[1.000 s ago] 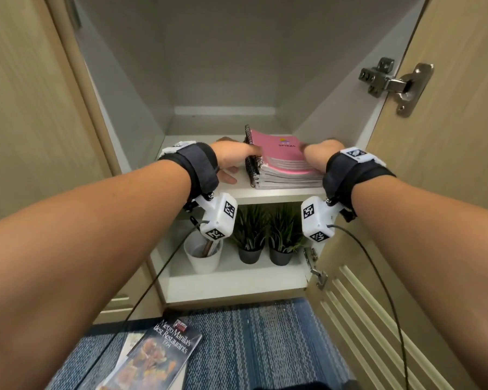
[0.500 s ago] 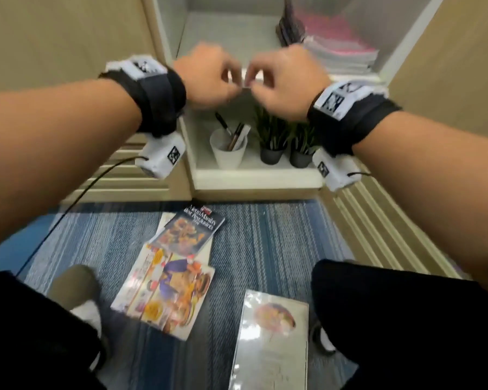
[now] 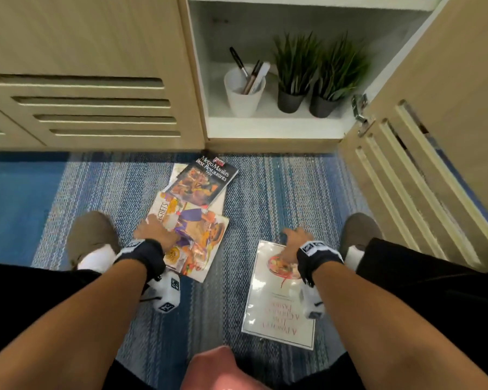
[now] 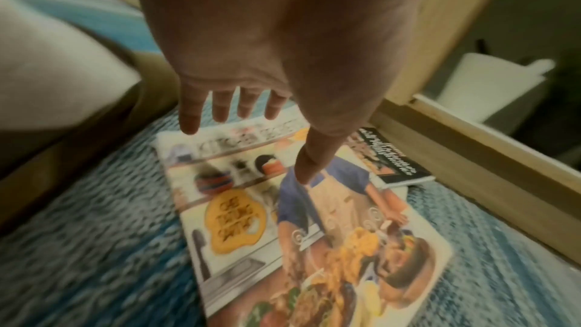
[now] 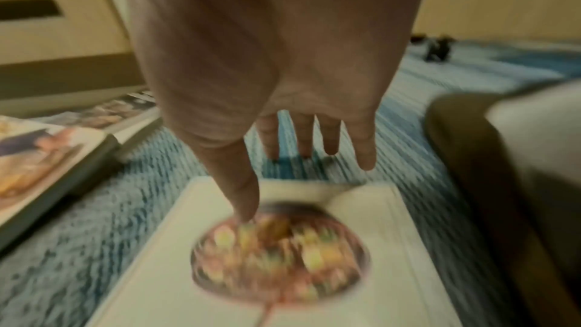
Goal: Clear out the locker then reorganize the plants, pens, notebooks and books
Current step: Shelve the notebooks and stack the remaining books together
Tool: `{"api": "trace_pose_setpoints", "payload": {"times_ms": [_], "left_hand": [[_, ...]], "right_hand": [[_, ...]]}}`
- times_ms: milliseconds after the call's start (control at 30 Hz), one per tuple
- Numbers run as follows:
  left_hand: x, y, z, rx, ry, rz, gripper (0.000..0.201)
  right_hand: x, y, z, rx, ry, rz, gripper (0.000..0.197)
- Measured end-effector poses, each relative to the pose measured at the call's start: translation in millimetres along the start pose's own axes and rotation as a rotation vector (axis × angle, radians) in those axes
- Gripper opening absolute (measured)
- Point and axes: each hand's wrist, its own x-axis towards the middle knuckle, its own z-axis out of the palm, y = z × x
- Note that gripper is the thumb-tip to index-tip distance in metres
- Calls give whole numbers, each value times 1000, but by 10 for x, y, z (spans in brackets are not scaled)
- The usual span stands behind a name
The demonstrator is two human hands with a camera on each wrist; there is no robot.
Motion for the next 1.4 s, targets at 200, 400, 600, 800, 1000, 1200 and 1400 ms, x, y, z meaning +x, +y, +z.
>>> {"api": "trace_pose_setpoints", "payload": {"times_ms": [200,400,600,800,1000,1200,1400], "left_hand": [[165,-157,170,-150,-1,-174,110],[128,-125,103,-300,-37,-294,107],[152,-271,75,-360,-60,-341,95],[712,-633,483,-627,-359,-378,53],[-62,-142,-52,-429,-373,-259,19],[66,-313,27,-537,-497,-201,57],[-15,7,-302,-885,-360,-57,51]], "right_hand": [[22,228,271,28,36,4,76],[-92,200,211,-91,-108,42,67],[22,-24,53,-122,-314,-37,44],[105,-154,-513,5,-187,-98,37],[191,-194,-1011,164,-23,-74,38],[194,29,-1140,288,75,-11,22],[181,379,-1265,456,159,143,37]]}}
